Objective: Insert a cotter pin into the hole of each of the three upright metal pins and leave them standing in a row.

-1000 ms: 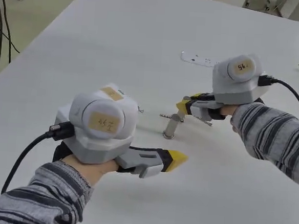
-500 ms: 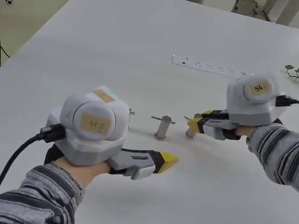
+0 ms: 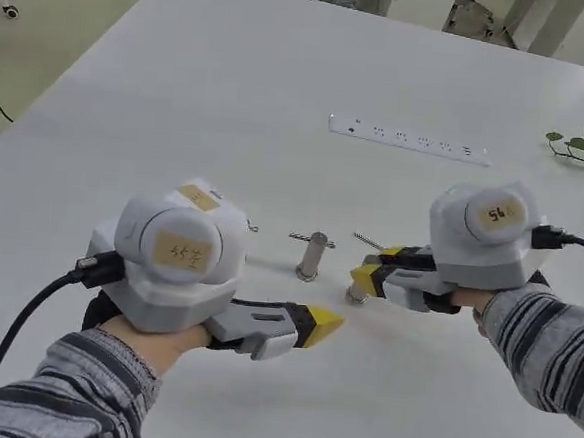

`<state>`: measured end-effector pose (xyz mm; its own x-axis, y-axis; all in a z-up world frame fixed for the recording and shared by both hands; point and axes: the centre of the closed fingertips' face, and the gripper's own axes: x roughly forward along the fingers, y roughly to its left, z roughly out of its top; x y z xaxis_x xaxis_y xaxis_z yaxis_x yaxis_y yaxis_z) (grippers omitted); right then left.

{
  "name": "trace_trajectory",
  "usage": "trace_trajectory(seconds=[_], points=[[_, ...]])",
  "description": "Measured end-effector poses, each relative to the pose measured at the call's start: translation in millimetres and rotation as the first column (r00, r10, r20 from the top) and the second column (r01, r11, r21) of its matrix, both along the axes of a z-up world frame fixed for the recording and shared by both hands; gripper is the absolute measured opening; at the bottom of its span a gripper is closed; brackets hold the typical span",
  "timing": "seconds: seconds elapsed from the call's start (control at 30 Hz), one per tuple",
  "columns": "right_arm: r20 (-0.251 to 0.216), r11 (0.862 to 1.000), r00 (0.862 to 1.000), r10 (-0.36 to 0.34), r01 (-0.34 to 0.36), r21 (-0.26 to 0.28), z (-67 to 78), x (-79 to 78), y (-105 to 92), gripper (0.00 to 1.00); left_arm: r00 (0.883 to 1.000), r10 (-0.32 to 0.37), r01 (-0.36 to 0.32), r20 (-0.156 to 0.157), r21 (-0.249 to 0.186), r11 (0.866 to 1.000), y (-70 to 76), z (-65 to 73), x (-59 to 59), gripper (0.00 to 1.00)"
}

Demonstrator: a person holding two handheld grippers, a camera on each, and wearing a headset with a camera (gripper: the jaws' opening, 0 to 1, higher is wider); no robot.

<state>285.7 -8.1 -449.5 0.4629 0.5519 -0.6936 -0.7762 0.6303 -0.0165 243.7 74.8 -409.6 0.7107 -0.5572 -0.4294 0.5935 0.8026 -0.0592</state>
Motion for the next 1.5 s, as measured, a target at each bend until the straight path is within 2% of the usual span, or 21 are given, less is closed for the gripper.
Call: trace_trajectory(seconds=[0.17,0.33,0.57,1.13,1.17,1.2,1.23,1.3,1.4,1.5], points=[[-0.009,1.0,1.0,0.008,-0.008,0.023,-0.9,-9.5,10.9,0.09,1.0,0.002,-0.002,0.002,-0.002,1.0,0.6,1.0,0.5,0.99],[-0.003,1.0,1.0,0.018,-0.018,0.017,-5.6,-16.1,18.0,0.09,1.0,0.005,-0.005,0.004,-0.003,1.0,1.6,1.2,0.8,0.99],[0.017,1.0,0.999,0.029,-0.029,0.008,-5.6,-17.6,22.1,0.09,1.0,0.004,-0.004,0.004,-0.006,1.0,1.0,1.6,0.6,0.99],[0.032,0.999,0.999,0.015,-0.016,0.032,-5.5,-23.5,26.4,0.09,1.0,-0.001,0.001,0.0,-0.002,1.0,-0.1,1.6,-0.9,0.99],[0.038,0.999,0.999,0.012,-0.013,0.033,-5.0,-23.2,26.4,0.1,1.0,-0.001,0.001,0.0,-0.002,1.0,0.0,1.6,-0.8,0.99],[0.073,0.999,0.997,0.026,-0.029,0.039,-3.1,-21.4,28.1,0.13,1.0,0.001,-0.001,0.0,-0.005,1.0,0.2,2.0,-0.5,0.99],[0.076,0.998,0.997,0.031,-0.035,0.046,-3.1,-22.3,29.0,0.16,1.0,0.003,-0.003,0.001,-0.009,1.0,0.2,2.5,-0.3,0.99],[0.055,0.998,0.998,0.019,-0.022,0.053,-4.8,-24.3,28.4,0.22,1.0,0.008,-0.008,0.002,-0.013,1.0,0.9,3.2,0.1,0.99],[0.059,0.998,0.998,0.032,-0.035,0.054,-4.6,-27.2,27.5,0.22,1.0,0.015,-0.015,0.008,-0.009,1.0,3.2,4.1,1.4,0.99],[0.043,0.997,0.998,0.04,-0.043,0.067,-3.6,-30.8,25.2,0.25,1.0,0.021,-0.021,0.008,-0.018,1.0,3.9,5.2,1.8,0.99]])
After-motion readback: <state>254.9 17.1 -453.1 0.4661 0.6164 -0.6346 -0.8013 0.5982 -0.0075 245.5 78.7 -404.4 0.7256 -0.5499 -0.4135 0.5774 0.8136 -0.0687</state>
